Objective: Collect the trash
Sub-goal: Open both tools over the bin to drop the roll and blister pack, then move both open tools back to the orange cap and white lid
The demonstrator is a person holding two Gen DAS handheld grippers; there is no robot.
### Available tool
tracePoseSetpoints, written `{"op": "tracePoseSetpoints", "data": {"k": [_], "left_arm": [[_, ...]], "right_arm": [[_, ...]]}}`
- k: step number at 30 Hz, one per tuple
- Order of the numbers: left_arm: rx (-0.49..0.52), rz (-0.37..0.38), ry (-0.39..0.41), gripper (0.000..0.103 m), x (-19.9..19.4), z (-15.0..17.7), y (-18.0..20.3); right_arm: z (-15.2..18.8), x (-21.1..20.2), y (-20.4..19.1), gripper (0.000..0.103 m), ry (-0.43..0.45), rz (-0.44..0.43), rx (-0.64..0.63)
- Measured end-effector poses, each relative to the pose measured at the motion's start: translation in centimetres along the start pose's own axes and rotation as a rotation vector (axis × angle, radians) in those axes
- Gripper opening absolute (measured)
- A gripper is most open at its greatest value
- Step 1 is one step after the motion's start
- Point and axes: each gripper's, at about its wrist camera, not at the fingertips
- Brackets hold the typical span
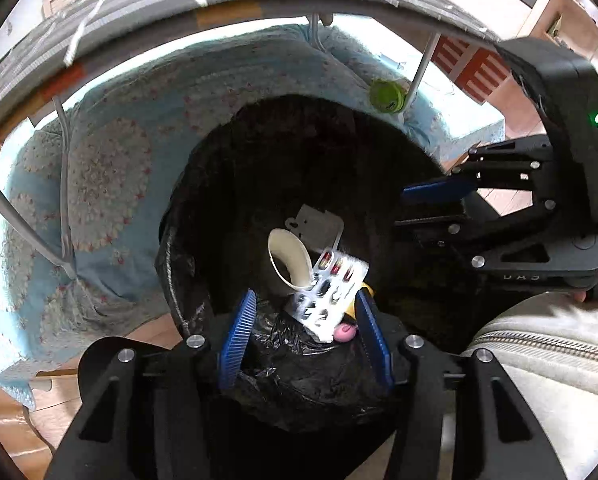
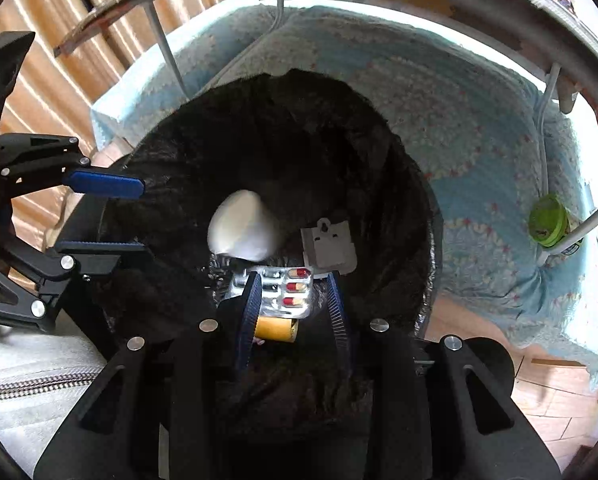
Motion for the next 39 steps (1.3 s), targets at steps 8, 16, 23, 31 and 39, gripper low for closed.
{"op": "tracePoseSetpoints", "data": {"k": [8, 16, 23, 31, 39], "left_arm": [[0.056, 0.033, 0.132, 0.05, -4.9, -2.1, 1.2], [0.154, 0.03, 0.282, 0.05, -10.1, -5.8, 2.8], [0.136, 0.006, 0.373, 0.05, -11.4, -10.1, 1.0], [0.083, -0.036, 0.415, 0.05, -11.2, -14.5, -1.9], [0.09, -0.048, 0.437, 0.05, -10.2, -19.1, -3.6]], "right_arm": [[-1.1, -4.3, -0.3, 0.034, 0.099, -0.008, -0.006], [-4.1, -10.8, 0.1, 0.034, 0.275, 0.013, -0.049], [-7.1, -13.4, 1.9, 0.034, 0.378, 0.064, -0.047], [-11.1, -14.2, 4.8, 0.034, 0.439, 0.103, -0.024], [-15.7, -13.3, 7.1, 0.034, 0.47, 0.12, -0.005]]}}
Point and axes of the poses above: each gripper's, at about its wrist camera, not at the fingertips, and x roughly the way its jaws point, y to its right, z to its underside, and after that the axes turned 6 degrees about y, right-handed
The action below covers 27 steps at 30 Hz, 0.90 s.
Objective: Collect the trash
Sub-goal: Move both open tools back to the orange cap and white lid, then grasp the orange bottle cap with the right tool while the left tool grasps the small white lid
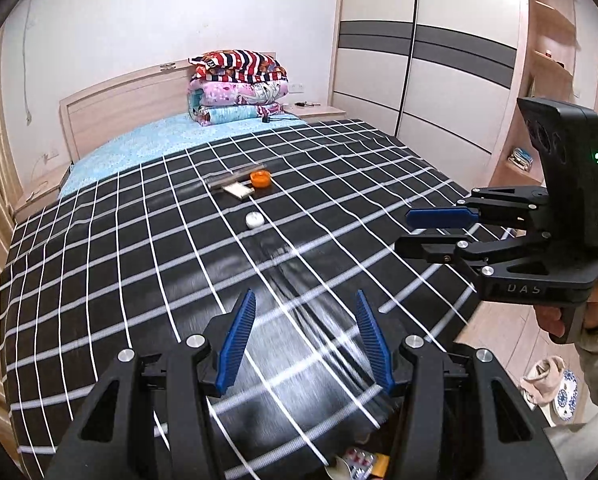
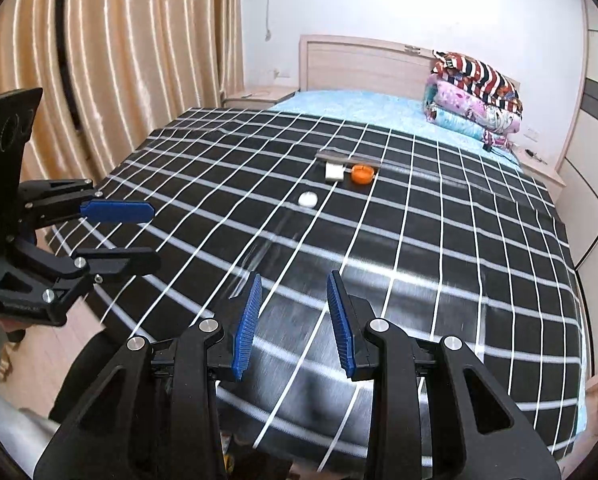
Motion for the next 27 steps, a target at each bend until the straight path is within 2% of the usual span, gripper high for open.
{"op": "tracePoseSetpoints", "data": {"k": [4, 7, 15, 20, 27], "left_arm": [[-0.003, 0.001, -0.009, 0.05, 2.3, -1.2, -1.1], [-0.017, 0.037, -0.026, 0.05, 4.1, -1.9, -2.0], [-0.038, 0.025, -0.062, 0.05, 8.4, -3.4, -4.4], [-0.05, 0.048, -0.09, 0.05, 10.7, -4.0, -5.4], [-0.045, 0.051, -0.117, 0.05, 13.3, -4.6, -6.1]], "right_arm": [[-1.7, 2.4, 1.4, 0.034, -0.021, -0.006, 0.023], [-2.9, 4.2, 2.3, 0.034, -0.034, -0.004, 0.025], [-5.4, 7.9, 4.5, 0.034, -0.053, 0.023, 0.036], [-6.7, 11.1, 6.1, 0.034, -0.078, 0.045, 0.06], [-7.6, 15.4, 6.9, 0.034, -0.114, 0.067, 0.007]]}}
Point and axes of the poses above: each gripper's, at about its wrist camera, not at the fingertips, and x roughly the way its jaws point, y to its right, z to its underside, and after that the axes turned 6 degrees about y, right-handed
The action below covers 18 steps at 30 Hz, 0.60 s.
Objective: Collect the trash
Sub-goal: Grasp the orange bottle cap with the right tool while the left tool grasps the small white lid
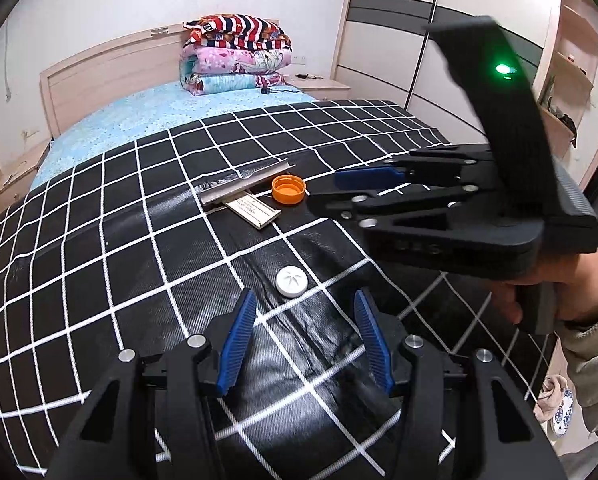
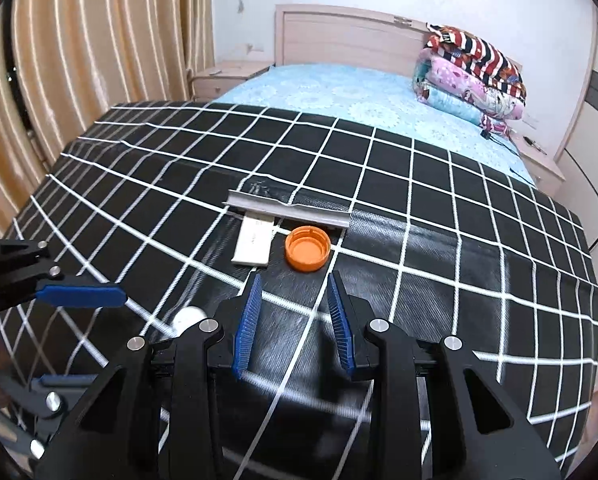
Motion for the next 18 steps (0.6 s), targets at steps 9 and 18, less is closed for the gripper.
{"op": "tracePoseSetpoints", "data": {"k": [9, 18], "left_arm": [[-0.045, -0.018, -0.038, 0.035, 2.2, 0.3, -1.0], [-0.028, -0.016, -0.031, 0.008, 2.5, 0.2, -0.5]], "right_arm": [[-0.9, 3.0, 1.0, 0.034, -0.04, -0.008, 0.023], [-0.6, 2.9, 1.0, 0.029, -0.038, -0.014, 0.028]]}}
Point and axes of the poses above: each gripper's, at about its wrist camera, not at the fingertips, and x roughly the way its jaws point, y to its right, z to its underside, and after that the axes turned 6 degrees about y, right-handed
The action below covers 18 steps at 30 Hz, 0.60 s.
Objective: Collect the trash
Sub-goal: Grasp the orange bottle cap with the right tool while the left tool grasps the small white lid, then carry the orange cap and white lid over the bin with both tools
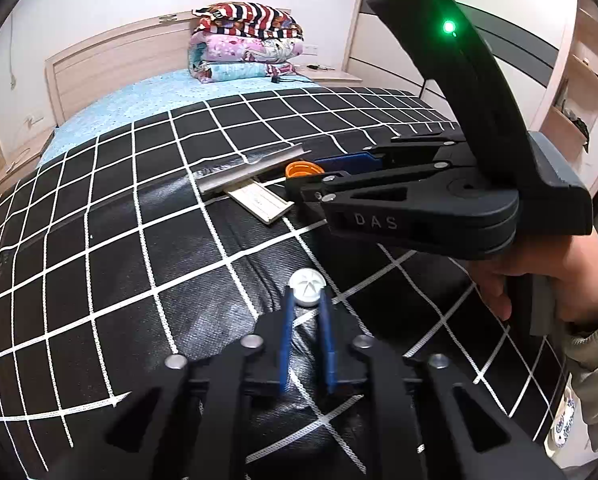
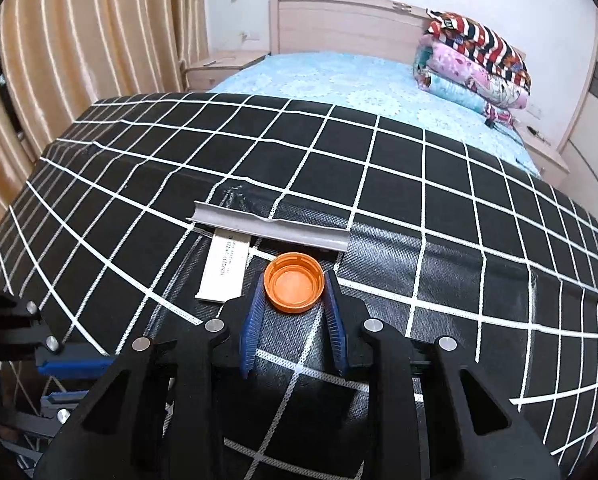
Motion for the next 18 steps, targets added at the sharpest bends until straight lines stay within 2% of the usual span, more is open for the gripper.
{"op": "tracePoseSetpoints", "data": {"k": [9, 13, 16, 18], "left_arm": [[0.018, 0.005, 0.011, 0.007, -1.2, 0.2, 1.3], [0.007, -0.044, 0.008, 0.008, -1.3, 0.3, 1.6], [-0.002, -0.047, -0.004, 0.009, -1.1, 0.4, 1.5], [-0.004, -0.063, -0.011, 0.015, -0.8, 0.4, 1.5]], "right_arm": [[0.8, -2.1, -0.2, 0.029, 0.024, 0.032, -0.009], [1.5, -3.0, 0.2, 0.029, 0.027, 0.042, 0.004], [2.0, -3.6, 0.4, 0.029, 0.032, 0.035, 0.023], [2.2, -3.9, 0.5, 0.029, 0.037, 0.038, 0.024]]}}
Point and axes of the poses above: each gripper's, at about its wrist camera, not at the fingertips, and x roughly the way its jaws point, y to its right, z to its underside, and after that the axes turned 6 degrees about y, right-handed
